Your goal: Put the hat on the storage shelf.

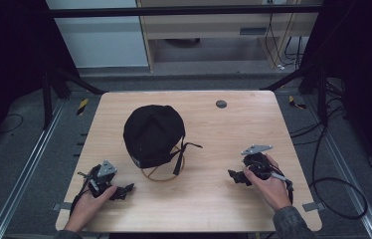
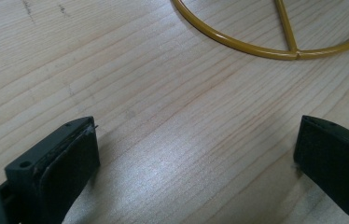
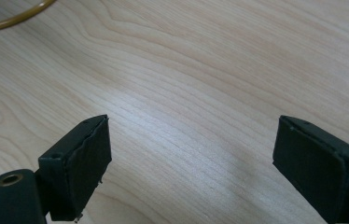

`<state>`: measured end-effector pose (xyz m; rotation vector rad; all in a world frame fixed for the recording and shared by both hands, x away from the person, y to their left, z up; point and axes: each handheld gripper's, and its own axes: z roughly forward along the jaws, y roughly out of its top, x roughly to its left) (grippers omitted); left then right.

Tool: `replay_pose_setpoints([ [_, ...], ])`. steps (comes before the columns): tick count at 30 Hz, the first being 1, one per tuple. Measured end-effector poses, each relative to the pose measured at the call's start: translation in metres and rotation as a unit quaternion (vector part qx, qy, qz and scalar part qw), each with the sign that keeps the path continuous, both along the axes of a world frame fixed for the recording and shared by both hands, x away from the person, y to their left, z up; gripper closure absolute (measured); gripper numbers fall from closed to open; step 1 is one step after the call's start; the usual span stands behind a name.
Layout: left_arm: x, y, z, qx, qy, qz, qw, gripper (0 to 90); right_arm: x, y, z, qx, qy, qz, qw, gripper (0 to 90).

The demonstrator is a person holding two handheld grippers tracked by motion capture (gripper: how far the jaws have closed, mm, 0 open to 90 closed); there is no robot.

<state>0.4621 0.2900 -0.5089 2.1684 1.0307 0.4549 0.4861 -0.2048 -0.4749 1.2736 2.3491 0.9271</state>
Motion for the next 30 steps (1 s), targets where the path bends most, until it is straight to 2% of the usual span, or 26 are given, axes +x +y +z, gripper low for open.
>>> replay_pose_setpoints([
  [10,0.000,0.000,0.000,0.000,0.000,0.000,1.0000,0.0,0.004,-0.003,-0.025,0.005,0.014,-0.026,0.9996,9.4],
  [14,0.000,0.000,0.000,0.000,0.000,0.000,1.0000,0.0,0.003,-0.002,-0.027,0.004,0.004,-0.034,0.9994,9.4],
  [17,0.000,0.000,0.000,0.000,0.000,0.000,1.0000,0.0,0.001,0.000,-0.030,-0.008,-0.012,-0.034,0.9993,8.7],
  [23,0.000,0.000,0.000,0.000,0.000,0.001,1.0000,0.0,-0.005,0.001,-0.037,0.008,-0.047,-0.050,0.9976,6.8],
  [30,0.000,0.000,0.000,0.000,0.000,0.001,1.0000,0.0,-0.009,0.002,-0.037,0.008,-0.048,-0.059,0.9971,6.7],
])
